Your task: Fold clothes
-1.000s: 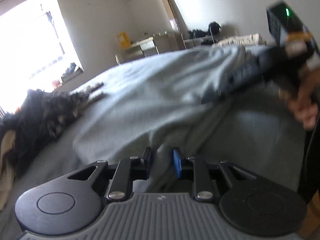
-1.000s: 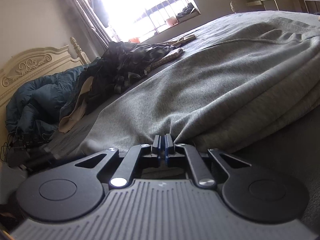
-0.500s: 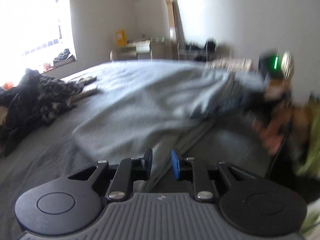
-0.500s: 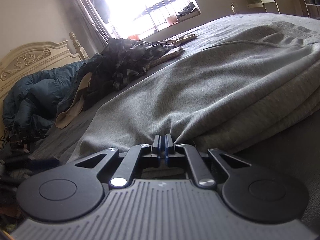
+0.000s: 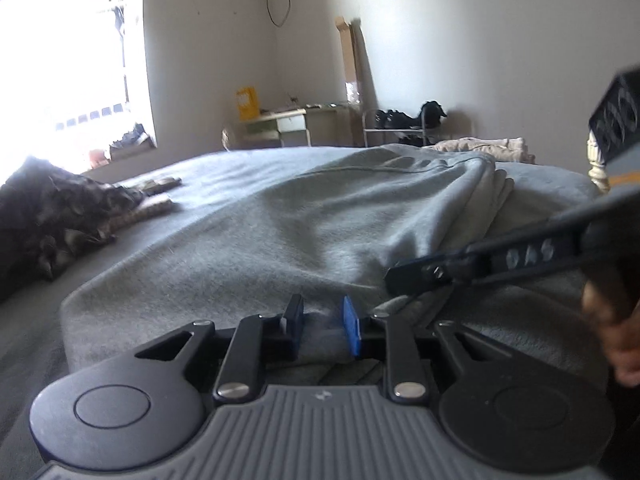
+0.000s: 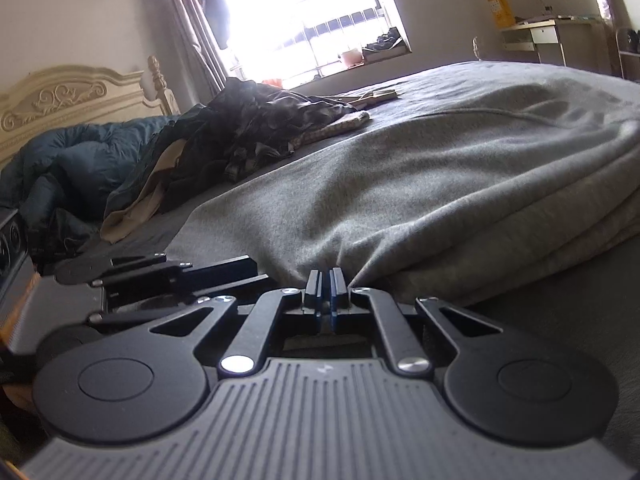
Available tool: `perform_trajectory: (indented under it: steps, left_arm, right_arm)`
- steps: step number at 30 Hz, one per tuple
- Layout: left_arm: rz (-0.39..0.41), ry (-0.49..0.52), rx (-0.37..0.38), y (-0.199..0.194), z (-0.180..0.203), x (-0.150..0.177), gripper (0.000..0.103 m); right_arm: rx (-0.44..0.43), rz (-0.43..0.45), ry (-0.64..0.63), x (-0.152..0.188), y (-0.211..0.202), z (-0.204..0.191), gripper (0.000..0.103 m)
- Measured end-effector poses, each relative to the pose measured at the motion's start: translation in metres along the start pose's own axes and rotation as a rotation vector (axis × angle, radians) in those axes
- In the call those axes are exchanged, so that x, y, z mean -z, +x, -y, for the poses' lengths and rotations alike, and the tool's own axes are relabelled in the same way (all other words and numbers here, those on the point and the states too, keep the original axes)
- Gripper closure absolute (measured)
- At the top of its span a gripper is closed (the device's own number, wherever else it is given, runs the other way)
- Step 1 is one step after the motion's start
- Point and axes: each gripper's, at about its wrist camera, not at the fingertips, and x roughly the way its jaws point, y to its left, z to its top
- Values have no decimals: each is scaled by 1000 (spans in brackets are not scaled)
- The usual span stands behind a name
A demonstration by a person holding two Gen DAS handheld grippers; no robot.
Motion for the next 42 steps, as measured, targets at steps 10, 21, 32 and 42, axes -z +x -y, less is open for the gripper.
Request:
perform_trajectory:
  steps: [10,21,32,42]
  left_arm:
    - [8,22,-14,2,3,3,78]
    - [6,41,-48,2,6,3,71]
    - [-1,-9,-28,3,-4,4,66]
    - [2,-22,-21,3,-6,4,66]
  right_arm:
    - [163,137,159,-21,-29,60,103]
    - [179,230,314,-55,-48,115,95]
    - [208,221,319,-72,-40,161,97]
    - [368,106,324,-113,24,192,102]
